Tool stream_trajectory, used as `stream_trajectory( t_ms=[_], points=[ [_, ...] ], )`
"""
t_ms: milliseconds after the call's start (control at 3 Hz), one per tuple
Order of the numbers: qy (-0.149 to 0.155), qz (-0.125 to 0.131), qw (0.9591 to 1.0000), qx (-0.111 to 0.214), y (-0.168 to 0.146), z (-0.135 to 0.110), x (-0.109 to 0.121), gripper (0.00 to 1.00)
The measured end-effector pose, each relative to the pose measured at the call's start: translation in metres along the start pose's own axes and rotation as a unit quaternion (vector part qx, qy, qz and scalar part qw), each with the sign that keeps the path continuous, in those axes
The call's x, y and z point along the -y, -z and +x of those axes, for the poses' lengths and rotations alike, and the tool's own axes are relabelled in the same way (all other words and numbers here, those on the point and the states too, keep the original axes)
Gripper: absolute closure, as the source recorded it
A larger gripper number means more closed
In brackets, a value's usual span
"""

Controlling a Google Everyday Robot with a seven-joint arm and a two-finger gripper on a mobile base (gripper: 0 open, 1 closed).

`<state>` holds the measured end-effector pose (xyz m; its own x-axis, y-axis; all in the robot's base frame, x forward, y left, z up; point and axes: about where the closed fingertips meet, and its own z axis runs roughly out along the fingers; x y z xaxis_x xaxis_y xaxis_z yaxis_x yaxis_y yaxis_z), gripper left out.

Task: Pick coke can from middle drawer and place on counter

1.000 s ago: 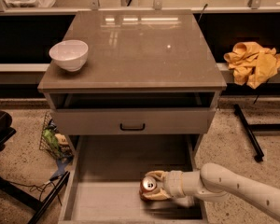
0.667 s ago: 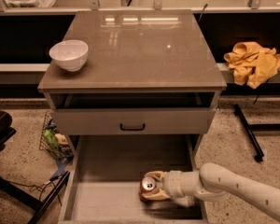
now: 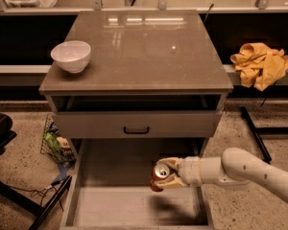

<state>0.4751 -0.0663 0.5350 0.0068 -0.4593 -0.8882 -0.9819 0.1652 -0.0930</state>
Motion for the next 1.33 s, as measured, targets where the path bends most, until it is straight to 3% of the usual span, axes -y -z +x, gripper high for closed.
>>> stream_trajectory(
  t_ms=[333,1000,1333],
  points=[
    [-0.005,-0.011,0.9999,-0.005,0.068,-0.079,0.045,1.0],
    [-0.016,-0.038,0.9991,-0.013,0.153,-0.205,0.111,1.0],
    [-0.033,-0.016,0.9991,-0.023,0.195,-0.249,0.126,1.0]
  ],
)
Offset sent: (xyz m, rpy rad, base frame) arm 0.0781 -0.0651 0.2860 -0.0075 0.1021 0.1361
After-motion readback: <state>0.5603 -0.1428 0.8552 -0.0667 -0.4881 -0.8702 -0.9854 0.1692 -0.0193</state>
